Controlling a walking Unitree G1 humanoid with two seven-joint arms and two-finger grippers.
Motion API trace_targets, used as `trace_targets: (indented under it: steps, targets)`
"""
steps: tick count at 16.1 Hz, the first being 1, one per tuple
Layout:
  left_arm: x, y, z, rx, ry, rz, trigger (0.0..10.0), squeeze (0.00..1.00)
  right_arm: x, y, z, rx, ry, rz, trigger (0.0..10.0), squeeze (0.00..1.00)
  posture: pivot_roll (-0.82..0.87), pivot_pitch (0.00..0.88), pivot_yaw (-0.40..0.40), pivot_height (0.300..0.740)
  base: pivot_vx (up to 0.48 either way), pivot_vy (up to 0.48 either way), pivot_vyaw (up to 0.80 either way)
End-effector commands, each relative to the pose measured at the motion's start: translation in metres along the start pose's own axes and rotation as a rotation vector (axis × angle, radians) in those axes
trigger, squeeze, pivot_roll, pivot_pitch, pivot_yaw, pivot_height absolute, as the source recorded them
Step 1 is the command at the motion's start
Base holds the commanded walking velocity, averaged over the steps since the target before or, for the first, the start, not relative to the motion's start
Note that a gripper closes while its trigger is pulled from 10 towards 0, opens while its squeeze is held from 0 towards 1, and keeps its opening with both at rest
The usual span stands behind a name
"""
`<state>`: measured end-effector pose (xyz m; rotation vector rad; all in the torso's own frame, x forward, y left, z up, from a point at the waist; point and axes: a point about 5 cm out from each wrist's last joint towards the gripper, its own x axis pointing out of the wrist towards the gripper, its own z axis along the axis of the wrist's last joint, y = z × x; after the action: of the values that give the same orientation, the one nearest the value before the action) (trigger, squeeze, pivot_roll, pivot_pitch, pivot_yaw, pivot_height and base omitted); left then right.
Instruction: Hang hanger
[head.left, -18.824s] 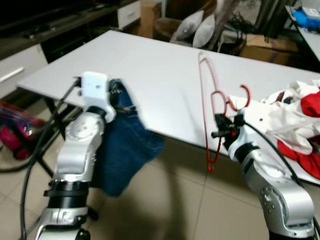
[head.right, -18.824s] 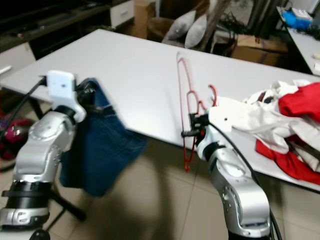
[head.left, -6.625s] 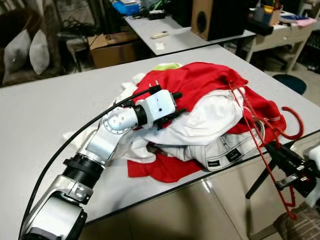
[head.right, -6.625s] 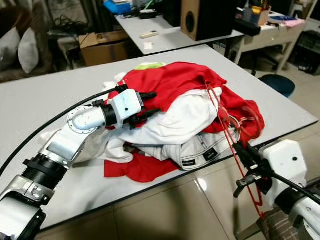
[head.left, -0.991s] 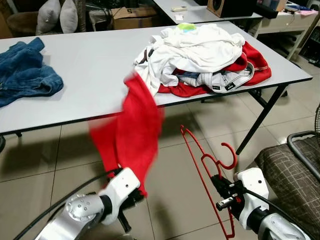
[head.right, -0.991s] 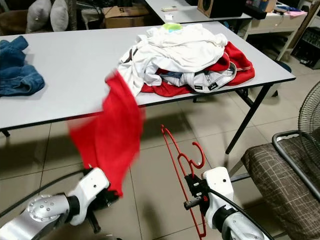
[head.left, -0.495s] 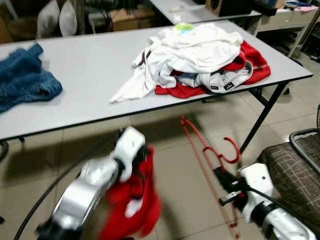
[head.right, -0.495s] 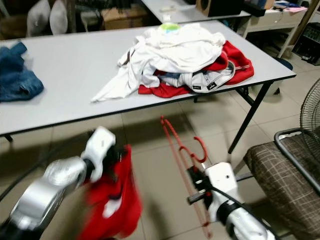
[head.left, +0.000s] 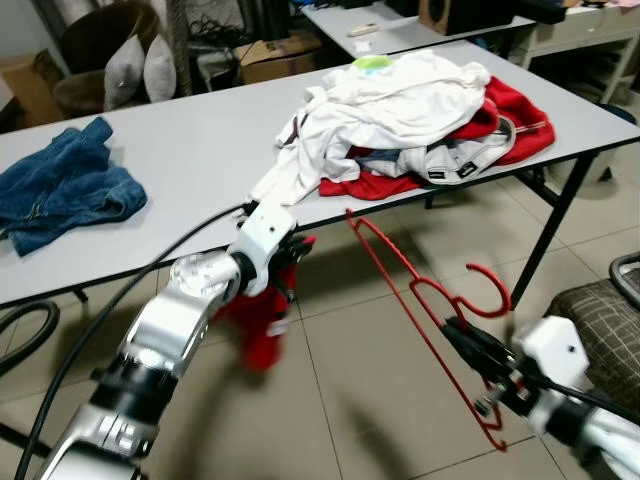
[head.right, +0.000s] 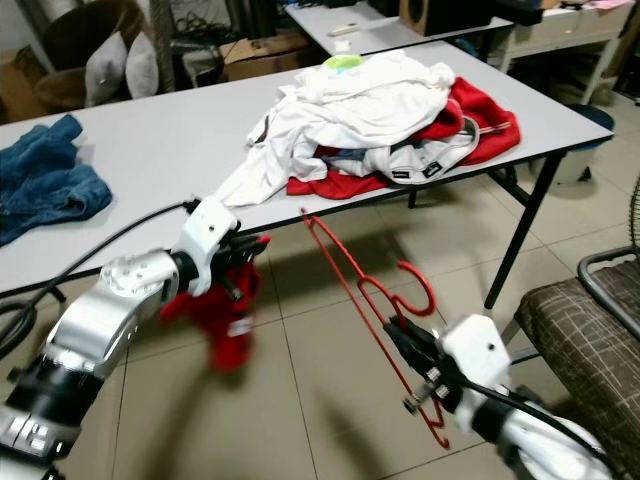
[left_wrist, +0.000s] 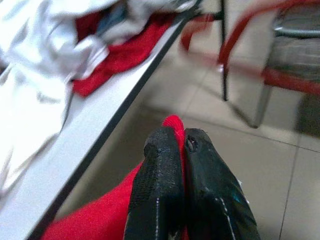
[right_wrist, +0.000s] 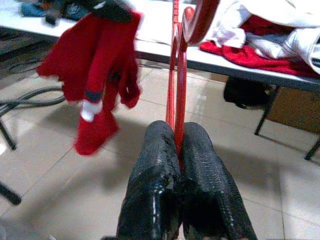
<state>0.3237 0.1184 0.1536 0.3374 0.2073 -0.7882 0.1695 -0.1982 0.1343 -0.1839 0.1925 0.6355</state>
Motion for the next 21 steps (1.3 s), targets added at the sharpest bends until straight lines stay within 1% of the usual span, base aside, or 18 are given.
trace_targets:
  steps: [1,3,5,6,7,8,9,10,11,14,15,16,18,19,20,21]
  targets:
    - [0.003,0.005,0.011,0.052,-0.049,-0.049,10.0,0.00,-0.008,-0.004,0.006,-0.029,-0.022,0.038,10.0,0.00,-0.08,0.000,0.146,0.740,0.000,0.000,0.00]
    - [0.005,0.013,0.017,0.108,-0.066,-0.087,10.0,0.00,-0.013,-0.006,0.007,-0.048,-0.004,0.082,10.0,0.00,-0.08,0.000,0.149,0.740,0.000,0.000,0.00]
    - [0.004,0.023,0.020,0.141,-0.065,-0.106,10.0,0.00,-0.017,-0.008,0.007,-0.064,0.015,0.118,10.0,0.00,-0.09,0.000,0.150,0.740,0.000,0.000,0.00]
    - [0.000,0.028,0.023,0.163,-0.080,-0.153,10.0,0.00,-0.017,-0.008,0.007,-0.066,0.020,0.143,10.0,0.00,-0.09,0.000,0.149,0.740,0.000,0.000,0.00]
    - [-0.001,0.030,0.024,0.170,-0.080,-0.168,10.0,0.00,-0.018,-0.008,0.008,-0.064,0.020,0.152,10.0,0.00,-0.09,0.000,0.146,0.740,0.000,0.000,0.00]
    - [-0.003,0.033,0.025,0.194,-0.087,-0.190,10.0,0.00,-0.018,-0.005,0.007,-0.051,0.022,0.180,10.0,0.00,-0.09,0.000,0.143,0.740,0.000,0.000,0.00]
    - [-0.004,0.035,0.025,0.202,-0.091,-0.205,10.0,0.00,-0.018,-0.003,0.006,-0.044,0.025,0.193,10.0,0.00,-0.09,0.000,0.142,0.740,0.000,0.000,0.00]
    - [-0.006,0.034,0.027,0.198,-0.111,-0.252,10.0,0.00,-0.016,-0.001,0.004,-0.032,0.031,0.213,10.0,0.00,-0.09,0.000,0.136,0.740,0.000,0.000,0.00]
    - [-0.006,0.034,0.028,0.200,-0.121,-0.273,10.0,0.00,-0.016,-0.001,0.003,-0.020,0.033,0.228,10.0,0.00,-0.08,0.000,0.129,0.740,0.000,0.000,0.00]
    - [-0.008,0.032,0.030,0.203,-0.142,-0.327,10.0,0.00,-0.014,-0.004,0.001,-0.022,0.041,0.219,10.0,0.00,-0.08,0.000,0.125,0.740,0.000,0.000,0.00]
    - [-0.008,0.032,0.031,0.206,-0.143,-0.336,10.0,0.00,-0.014,-0.005,0.001,-0.015,0.043,0.217,10.0,0.00,-0.08,0.000,0.120,0.740,0.000,0.000,0.00]
    - [-0.007,0.035,0.033,0.222,-0.143,-0.302,10.0,0.00,-0.017,-0.007,0.000,-0.008,0.055,0.205,10.0,0.00,-0.08,0.000,0.115,0.740,0.000,0.000,0.00]
    - [-0.005,0.042,0.034,0.229,-0.139,-0.241,10.0,0.00,-0.022,-0.007,-0.002,0.007,0.069,0.198,10.0,0.00,-0.08,0.000,0.115,0.740,0.000,0.000,0.00]
    - [-0.005,0.043,0.035,0.231,-0.140,-0.235,10.0,0.00,-0.023,-0.006,-0.003,0.013,0.075,0.204,10.0,0.00,-0.08,0.000,0.113,0.740,0.000,0.000,0.00]
    - [-0.005,0.042,0.038,0.224,-0.156,-0.247,10.0,0.00,-0.025,-0.001,-0.008,0.029,0.097,0.218,10.0,0.00,-0.08,0.000,0.113,0.740,0.000,0.000,0.00]
    - [-0.005,0.041,0.039,0.219,-0.163,-0.259,10.0,0.00,-0.025,-0.001,-0.009,0.031,0.099,0.217,10.0,0.00,-0.08,0.000,0.112,0.740,0.000,0.000,0.00]
